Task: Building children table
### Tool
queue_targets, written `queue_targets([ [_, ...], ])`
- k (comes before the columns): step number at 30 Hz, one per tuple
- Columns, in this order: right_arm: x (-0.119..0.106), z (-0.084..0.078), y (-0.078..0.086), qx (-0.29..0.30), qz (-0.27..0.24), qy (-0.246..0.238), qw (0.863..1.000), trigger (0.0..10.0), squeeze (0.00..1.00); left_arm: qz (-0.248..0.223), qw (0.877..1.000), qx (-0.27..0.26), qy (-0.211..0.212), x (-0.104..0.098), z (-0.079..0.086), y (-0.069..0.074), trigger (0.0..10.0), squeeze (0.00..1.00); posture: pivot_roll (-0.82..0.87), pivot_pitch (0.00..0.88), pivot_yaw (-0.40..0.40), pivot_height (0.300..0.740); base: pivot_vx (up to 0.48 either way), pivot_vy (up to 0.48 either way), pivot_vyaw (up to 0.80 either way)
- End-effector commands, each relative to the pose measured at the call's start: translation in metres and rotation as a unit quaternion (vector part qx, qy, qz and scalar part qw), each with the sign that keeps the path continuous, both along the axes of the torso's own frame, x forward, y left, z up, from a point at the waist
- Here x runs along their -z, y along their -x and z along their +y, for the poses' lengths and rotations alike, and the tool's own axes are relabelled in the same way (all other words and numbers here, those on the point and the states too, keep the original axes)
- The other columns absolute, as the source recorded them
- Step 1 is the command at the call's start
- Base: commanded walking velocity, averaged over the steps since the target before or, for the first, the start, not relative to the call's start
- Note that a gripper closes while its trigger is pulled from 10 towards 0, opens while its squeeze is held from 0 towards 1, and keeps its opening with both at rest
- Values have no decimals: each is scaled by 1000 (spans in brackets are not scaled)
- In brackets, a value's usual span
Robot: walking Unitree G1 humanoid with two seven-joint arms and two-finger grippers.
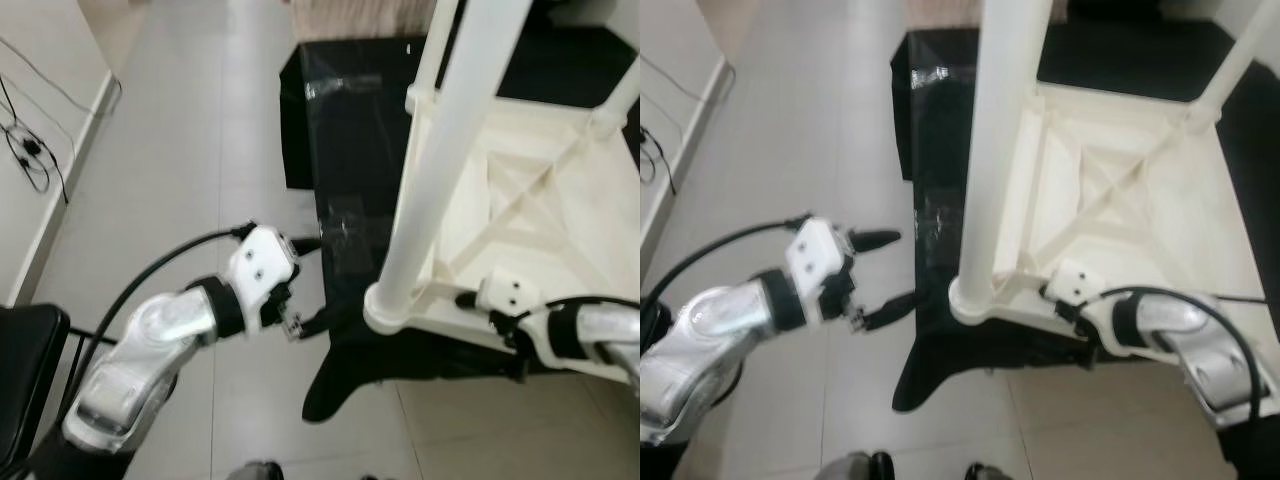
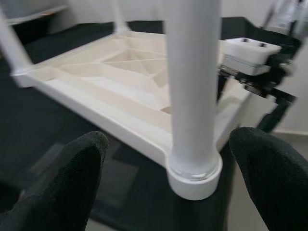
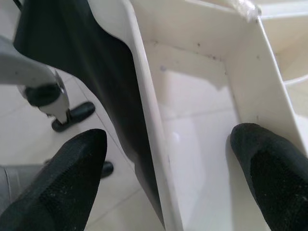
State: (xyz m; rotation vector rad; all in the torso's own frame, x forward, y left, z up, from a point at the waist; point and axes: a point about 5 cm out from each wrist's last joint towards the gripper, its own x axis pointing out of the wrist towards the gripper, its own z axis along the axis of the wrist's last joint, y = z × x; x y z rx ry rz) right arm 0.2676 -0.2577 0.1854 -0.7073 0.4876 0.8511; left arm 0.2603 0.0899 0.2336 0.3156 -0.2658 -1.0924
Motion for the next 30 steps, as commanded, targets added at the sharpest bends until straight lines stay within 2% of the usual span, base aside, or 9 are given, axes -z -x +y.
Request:
queue_targets([
  [1, 2, -18, -1, 51, -9, 26, 998, 10000, 0, 2, 1000, 29, -5, 2, -9, -1, 10000, 0, 41, 205, 5, 740, 0, 0, 0],
  [4, -4, -23, -3, 67, -24, 17, 997, 10000, 0, -2, 999, 52, -3, -2, -17, -4, 10000, 0, 38, 211, 18, 740, 0, 0, 0],
  [9, -10, -32, -6, 94, -47, 20, 994, 10000, 0, -2, 998, 60, 2, -3, -22, -6, 10000, 0, 34, 217, 27, 740, 0, 0, 0],
  [14, -14, -51, -11, 159, -74, 31, 984, 10000, 0, 9, 998, 61, 4, 7, -24, -5, 10000, 0, 35, 224, 27, 740, 0, 0, 0],
  [23, -20, -60, -22, 201, -101, 16, 974, 10000, 0, 29, 998, 56, 5, 20, -25, 1, 10000, 0, 43, 225, 18, 740, 0, 0, 0],
  [25, -22, -69, -28, 244, -113, 9, 963, 10000, 0, 37, 998, 53, 11, 25, -27, 5, 10000, 0, 48, 224, 15, 740, 0, 0, 0],
  [28, -22, -72, -30, 255, -115, 9, 960, 10000, 0, 39, 998, 53, 13, 25, -27, 5, 10000, 0, 48, 224, 15, 740, 0, 0, 0],
  [30, -22, -84, -30, 298, -110, 17, 948, 10000, 0, 46, 998, 46, 21, 29, -29, 7, 10000, 0, 49, 224, 13, 740, 0, 0, 0],
])
